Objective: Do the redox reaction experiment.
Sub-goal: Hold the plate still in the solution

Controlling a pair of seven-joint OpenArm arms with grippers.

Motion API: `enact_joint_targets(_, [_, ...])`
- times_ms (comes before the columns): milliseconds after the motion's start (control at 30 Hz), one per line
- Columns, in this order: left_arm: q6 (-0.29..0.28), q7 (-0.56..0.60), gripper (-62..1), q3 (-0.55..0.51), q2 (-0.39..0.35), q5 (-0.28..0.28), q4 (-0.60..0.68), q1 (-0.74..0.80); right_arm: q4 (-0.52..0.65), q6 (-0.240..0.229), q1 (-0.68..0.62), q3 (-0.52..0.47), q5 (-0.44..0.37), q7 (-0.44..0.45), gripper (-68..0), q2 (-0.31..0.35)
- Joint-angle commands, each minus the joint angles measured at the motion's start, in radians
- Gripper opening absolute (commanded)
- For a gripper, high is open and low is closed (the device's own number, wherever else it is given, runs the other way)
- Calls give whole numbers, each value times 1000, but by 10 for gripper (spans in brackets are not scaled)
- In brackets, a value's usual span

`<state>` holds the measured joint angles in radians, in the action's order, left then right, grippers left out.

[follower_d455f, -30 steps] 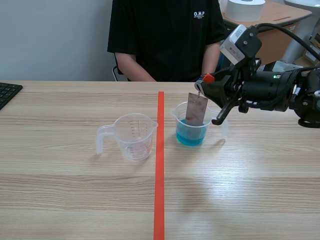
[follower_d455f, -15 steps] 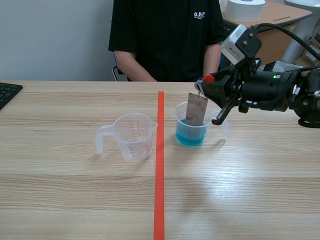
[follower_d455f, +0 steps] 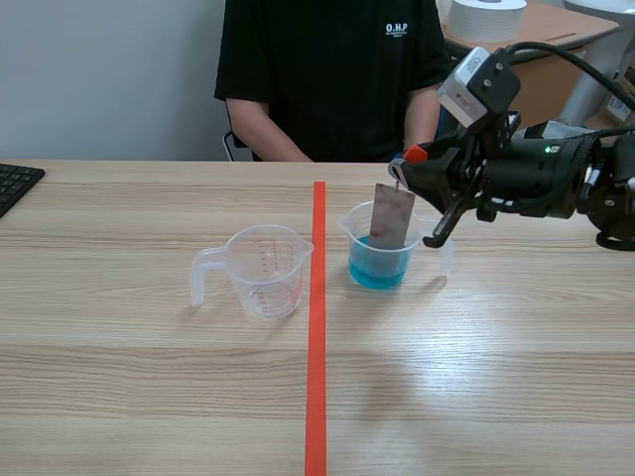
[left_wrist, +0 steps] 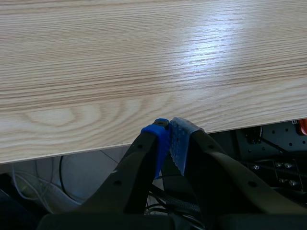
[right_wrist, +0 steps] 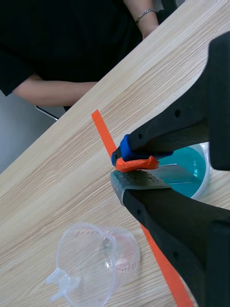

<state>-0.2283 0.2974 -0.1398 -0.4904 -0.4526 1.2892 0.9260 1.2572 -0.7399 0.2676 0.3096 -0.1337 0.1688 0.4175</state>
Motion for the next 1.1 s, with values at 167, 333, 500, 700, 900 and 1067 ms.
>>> enact_joint_targets(167, [-2, 13, -582, -7, -3, -6, 8, 19, 82, -6, 26, -11, -42, 13, -660, 51])
enact_joint_targets(333, [-2, 13, -582, -7, -3, -6, 8, 27, 128, -6, 26, -26, -80, 9, -660, 70])
enact_joint_targets(500, [-2, 13, -582, -7, -3, -6, 8, 27, 182, -6, 26, -37, -143, -26, -660, 92])
enact_joint_targets(700, [-2, 13, -582, -7, -3, -6, 8, 27, 233, -6, 26, -56, -214, -61, -660, 112])
enact_joint_targets(900, [-2, 13, -582, -7, -3, -6, 8, 27, 280, -6, 26, -78, -240, -112, -660, 112])
enact_joint_targets(1067, [-2, 13, -582, -7, -3, -6, 8, 27, 318, -6, 26, -93, -277, -154, -660, 112])
